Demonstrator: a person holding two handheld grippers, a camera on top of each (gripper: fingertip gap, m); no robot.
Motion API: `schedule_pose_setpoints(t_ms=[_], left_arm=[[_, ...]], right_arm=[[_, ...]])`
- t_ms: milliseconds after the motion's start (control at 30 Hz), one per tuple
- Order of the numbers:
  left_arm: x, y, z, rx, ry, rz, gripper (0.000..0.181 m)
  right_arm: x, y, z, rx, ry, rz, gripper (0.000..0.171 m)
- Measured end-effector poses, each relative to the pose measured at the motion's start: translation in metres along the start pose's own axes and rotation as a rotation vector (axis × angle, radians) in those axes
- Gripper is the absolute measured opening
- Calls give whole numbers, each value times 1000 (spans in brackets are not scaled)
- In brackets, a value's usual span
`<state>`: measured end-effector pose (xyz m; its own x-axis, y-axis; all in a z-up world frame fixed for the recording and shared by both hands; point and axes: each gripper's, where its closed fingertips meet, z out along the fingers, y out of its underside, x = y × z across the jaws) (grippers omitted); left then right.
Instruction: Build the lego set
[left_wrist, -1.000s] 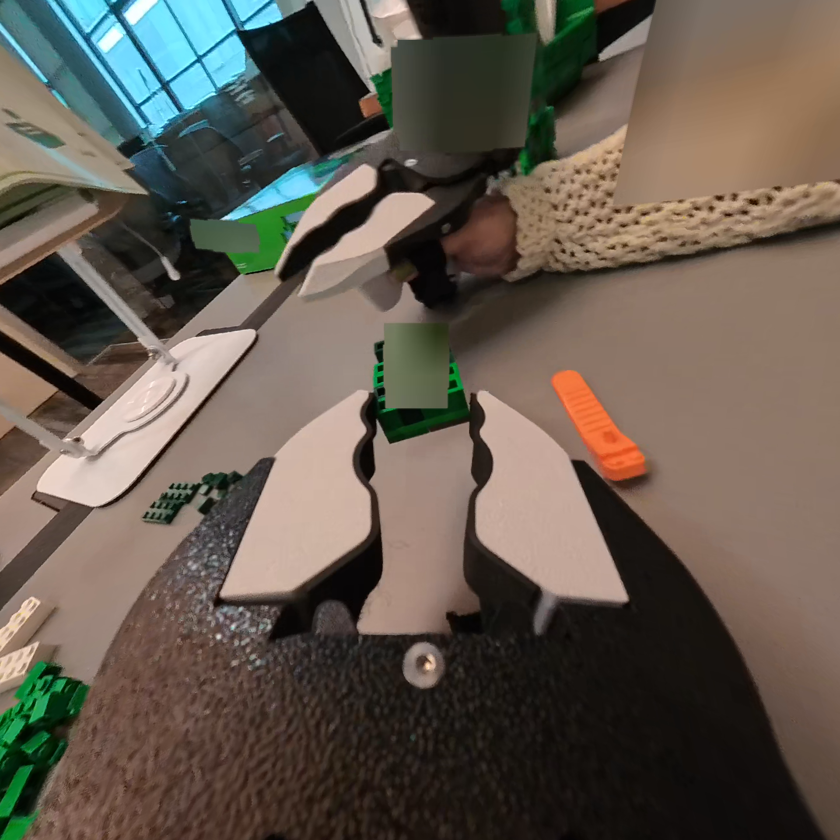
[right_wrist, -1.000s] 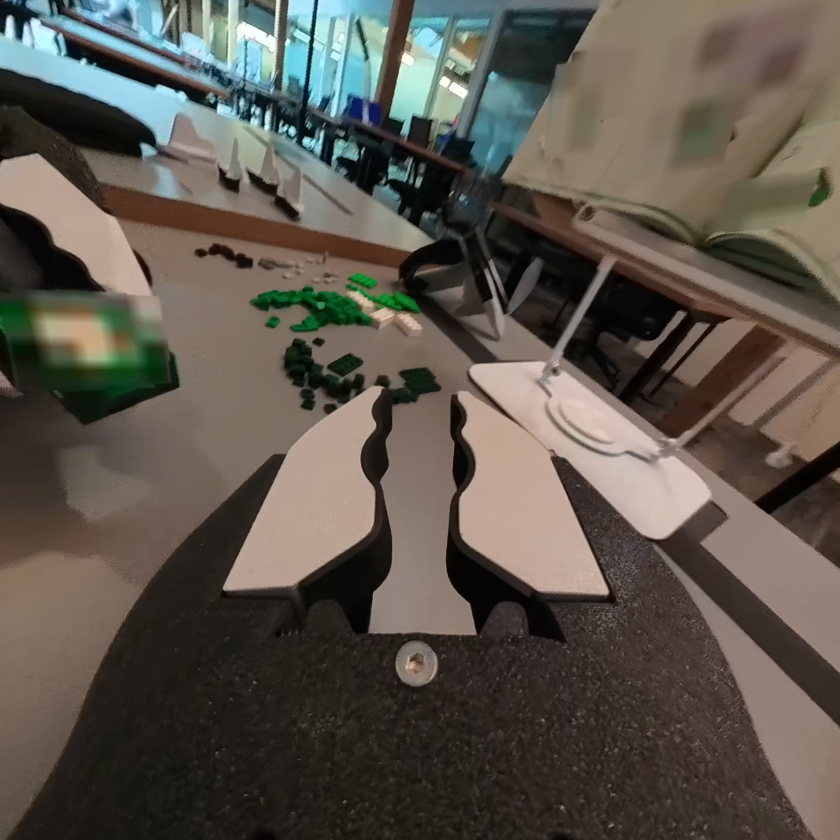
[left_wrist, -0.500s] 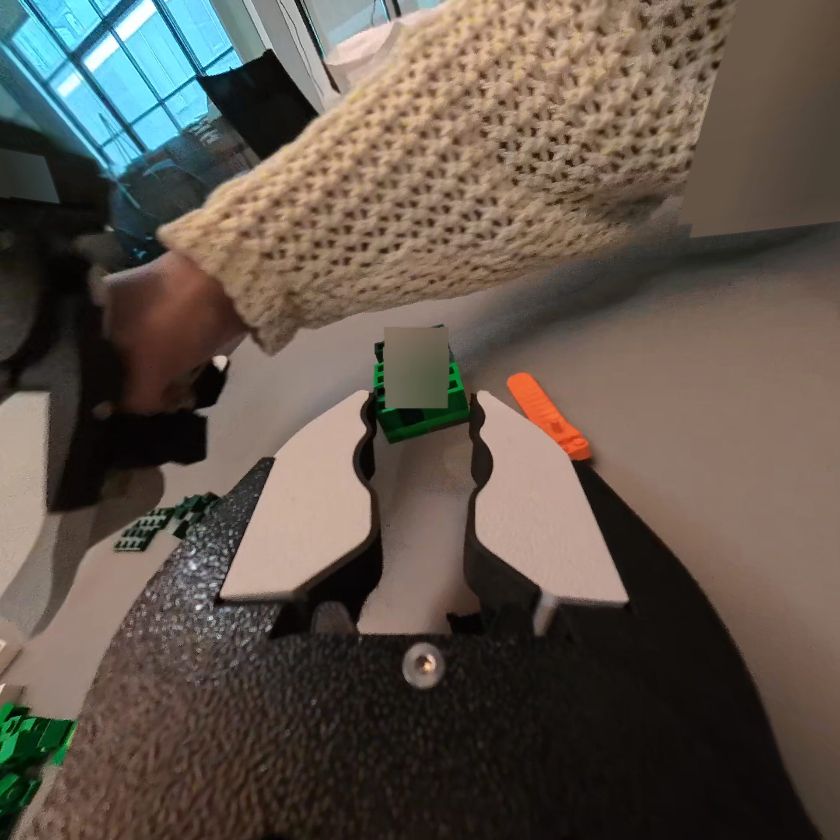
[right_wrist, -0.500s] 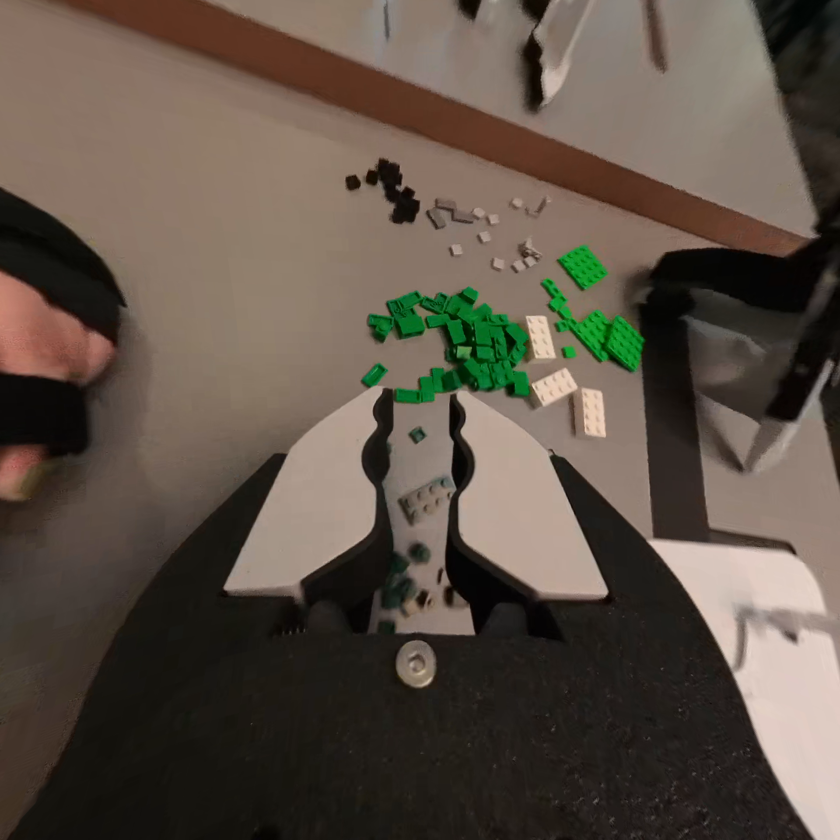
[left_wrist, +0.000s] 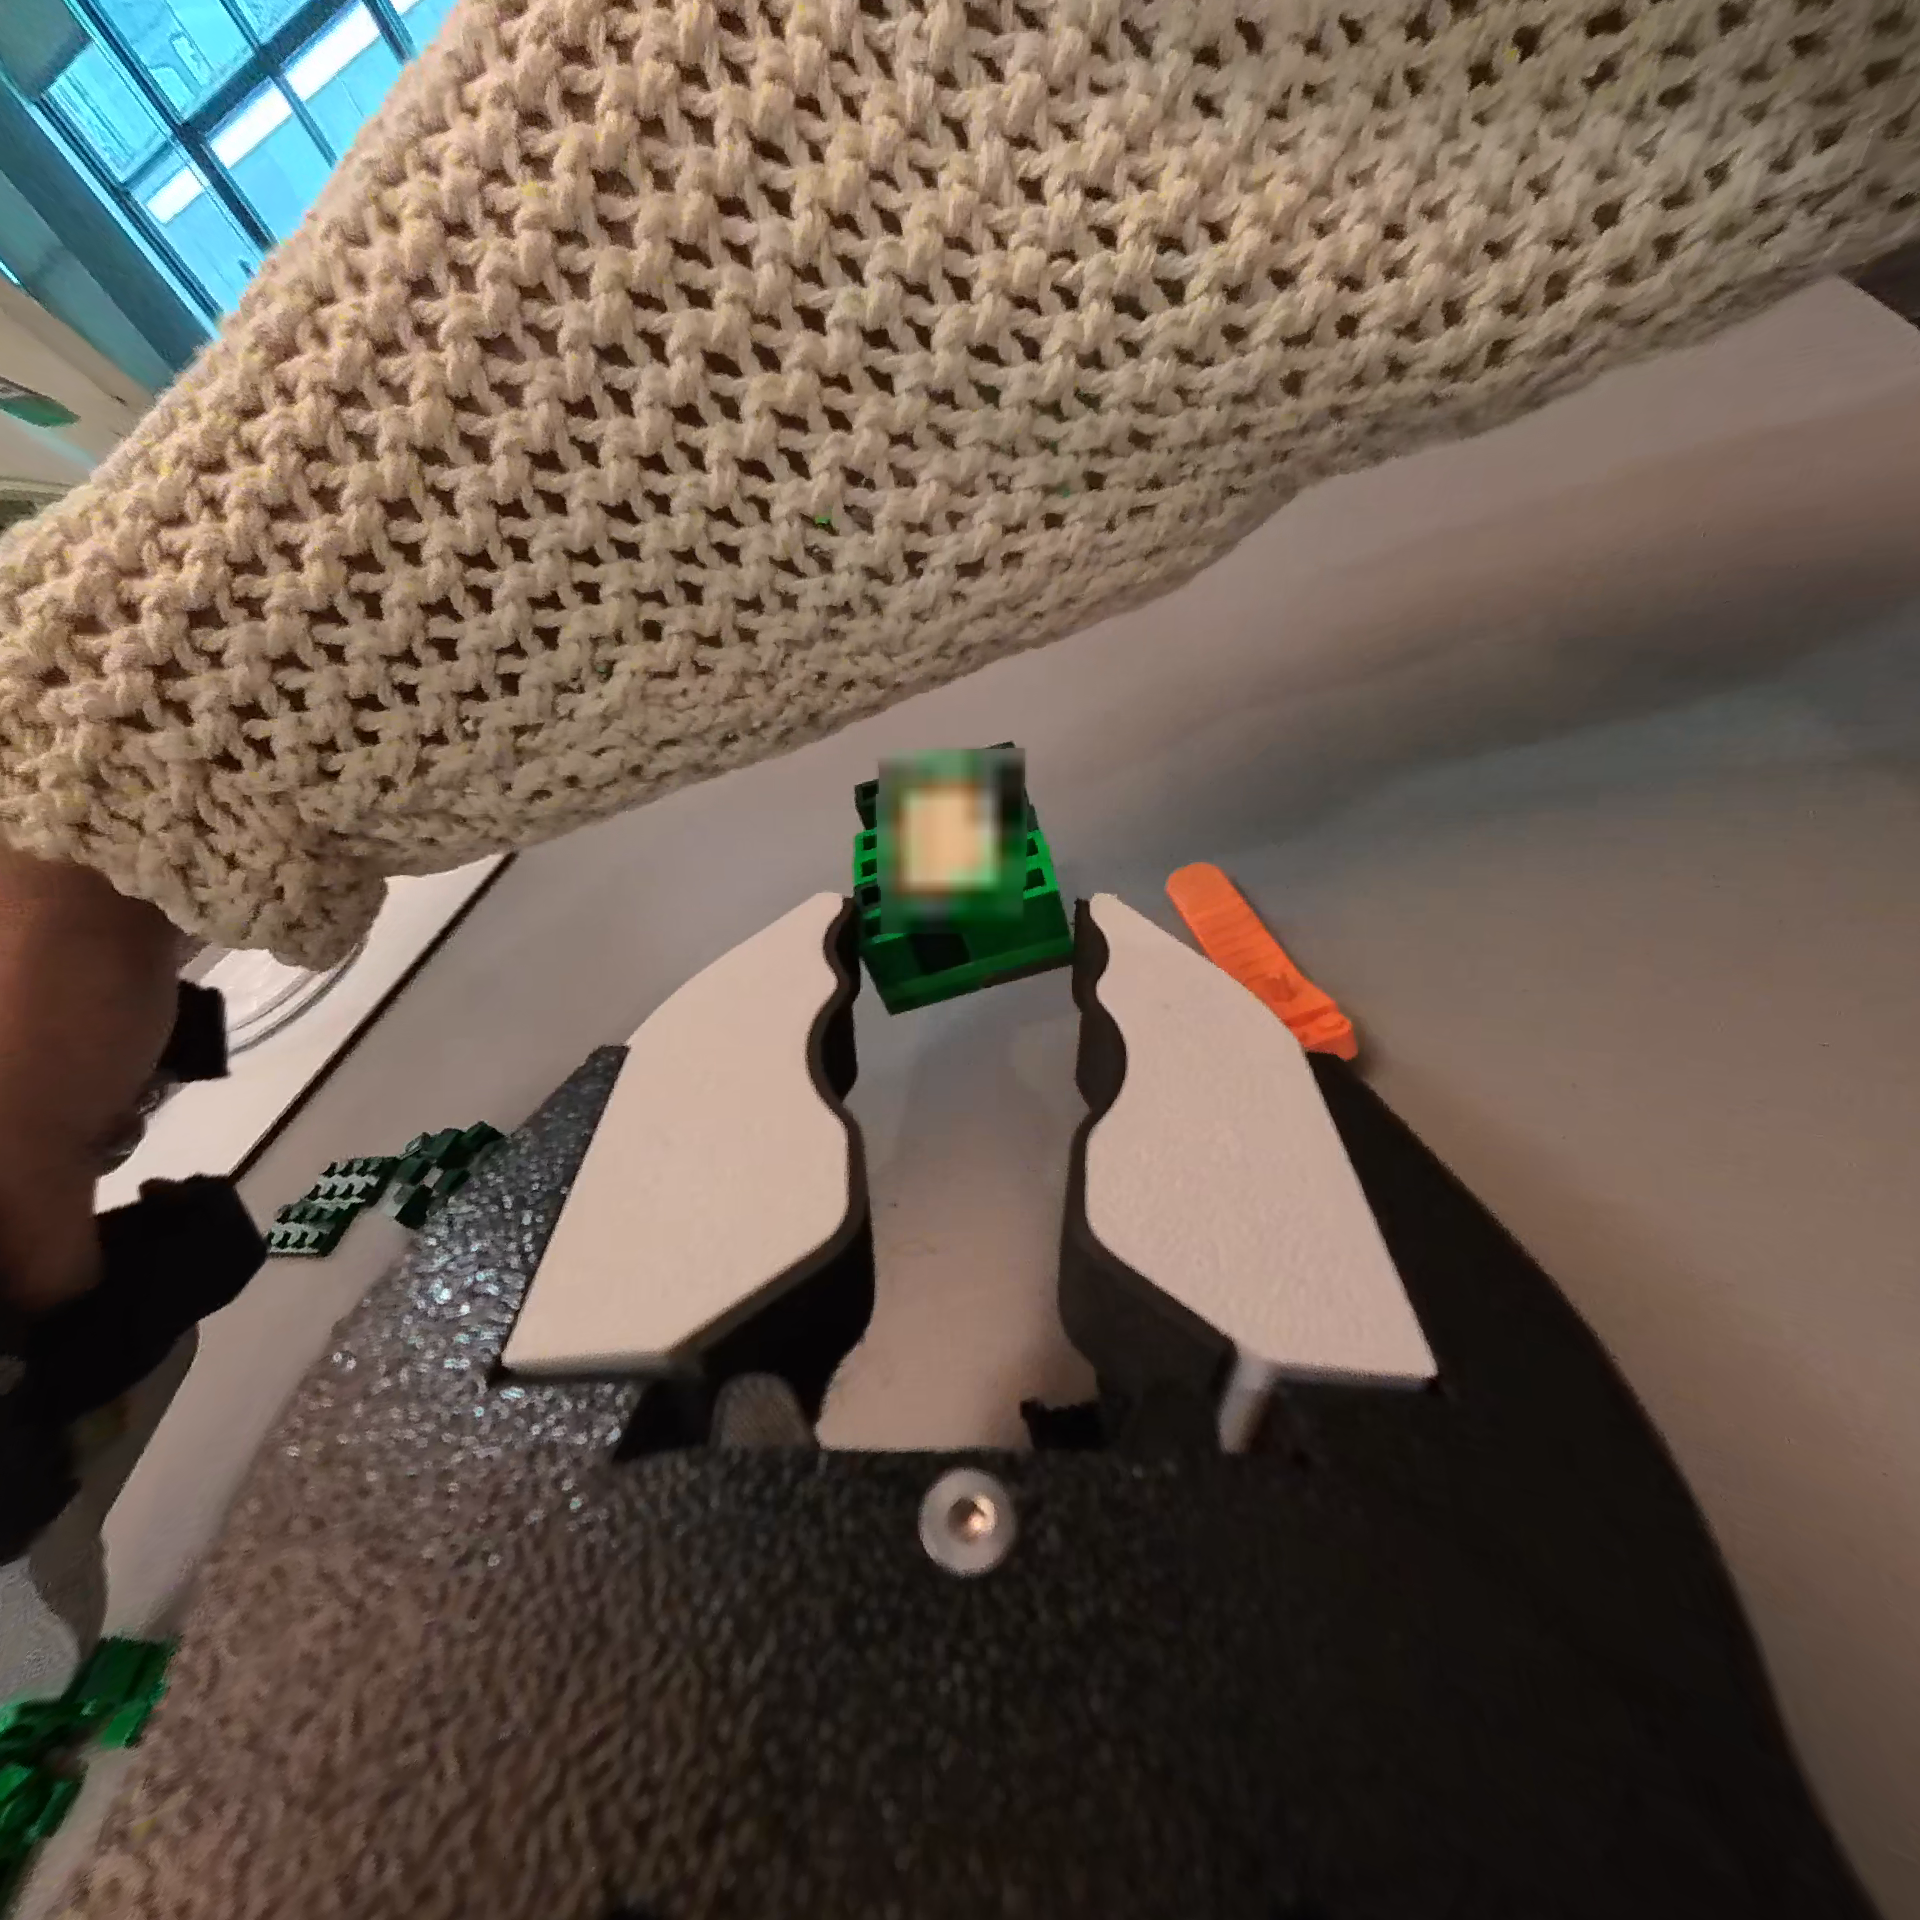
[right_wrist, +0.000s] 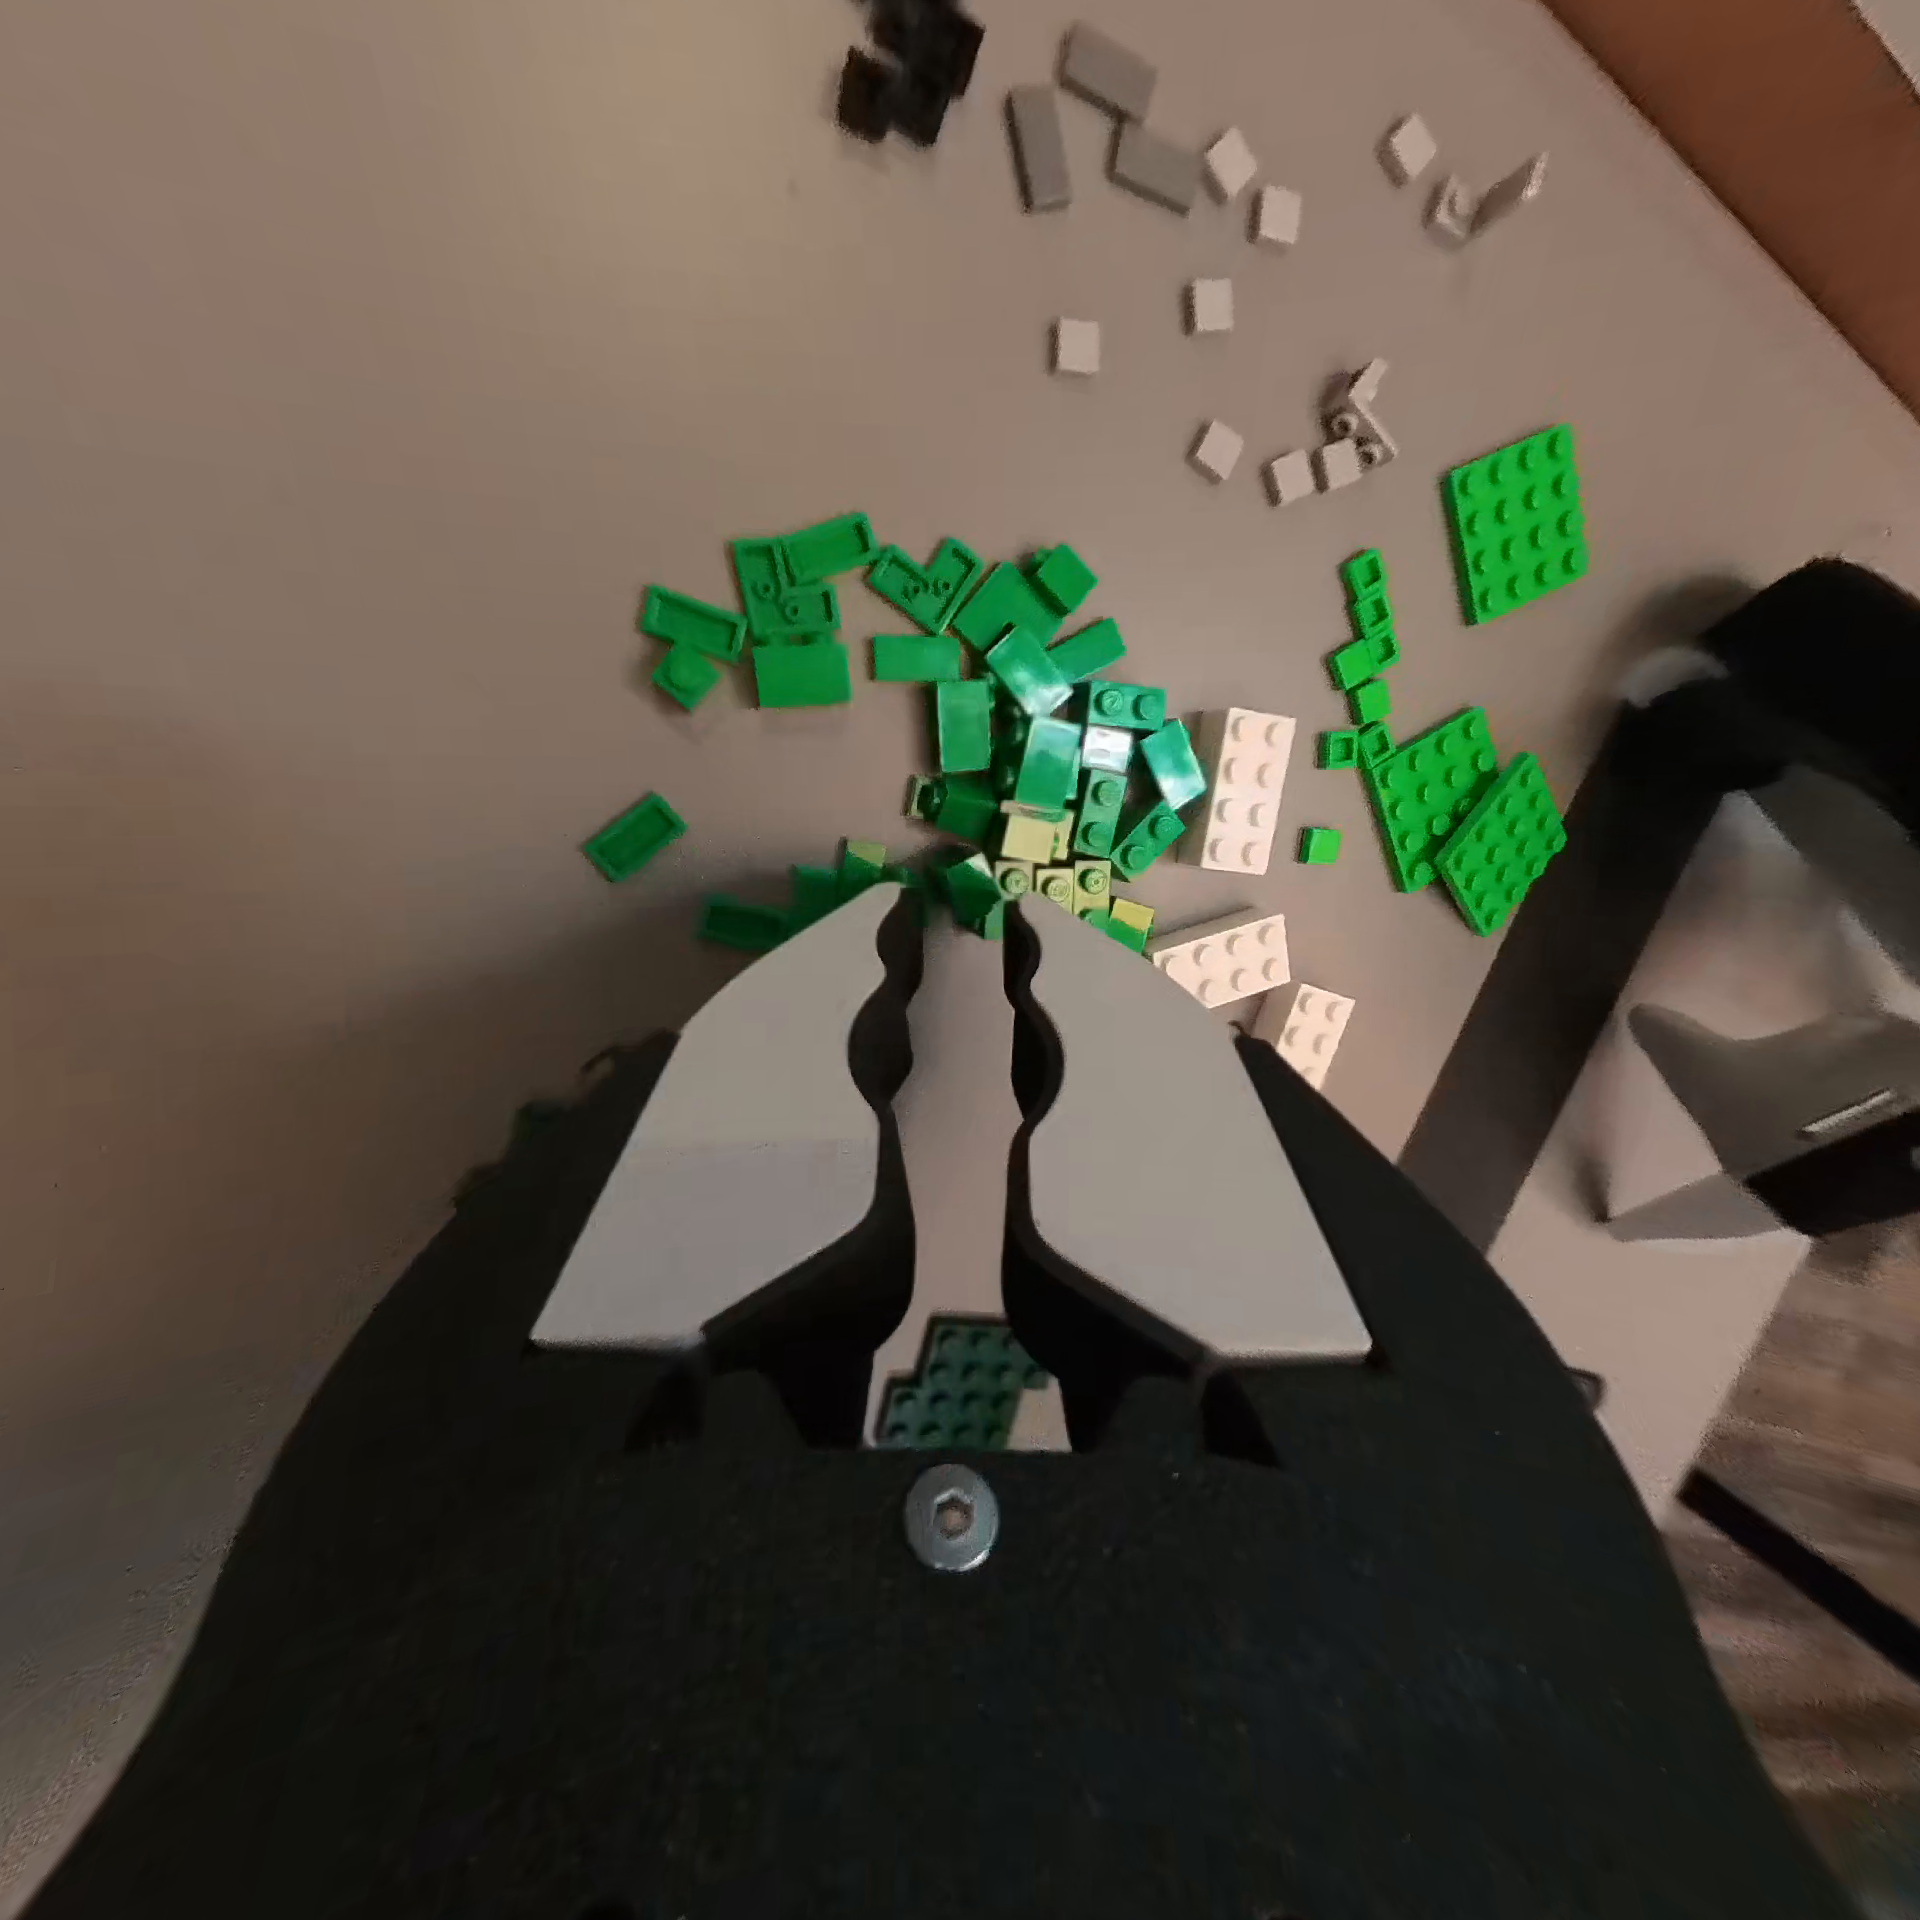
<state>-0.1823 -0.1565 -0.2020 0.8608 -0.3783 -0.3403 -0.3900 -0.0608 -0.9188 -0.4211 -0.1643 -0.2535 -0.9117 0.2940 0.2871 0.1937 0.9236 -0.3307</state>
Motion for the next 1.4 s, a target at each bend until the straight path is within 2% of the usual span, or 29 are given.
schedule_pose_setpoints(t_ms=[367,733,967,1100,1200,1400], left_arm=[[-1,-1,0,9,4,-10,39],[-1,-1,0,11,10,-13,39],[-1,-2,0,21,8,-18,39],[-5,-3,-2,32,-7,-37,39],[-8,-4,-3,35,-21,-67,39],[-7,-13,-1,85,5,-234,38]], right_arm=[[2,1,4,-93,-82,-246,16],[5,2,9,-146,-112,-309,14],[6,-1,5,-130,-121,-250,8],[0,-10,-28,46,-61,-145,8],[-18,-17,-77,269,7,-32,8],[-102,3,-183,653,138,177,8]])
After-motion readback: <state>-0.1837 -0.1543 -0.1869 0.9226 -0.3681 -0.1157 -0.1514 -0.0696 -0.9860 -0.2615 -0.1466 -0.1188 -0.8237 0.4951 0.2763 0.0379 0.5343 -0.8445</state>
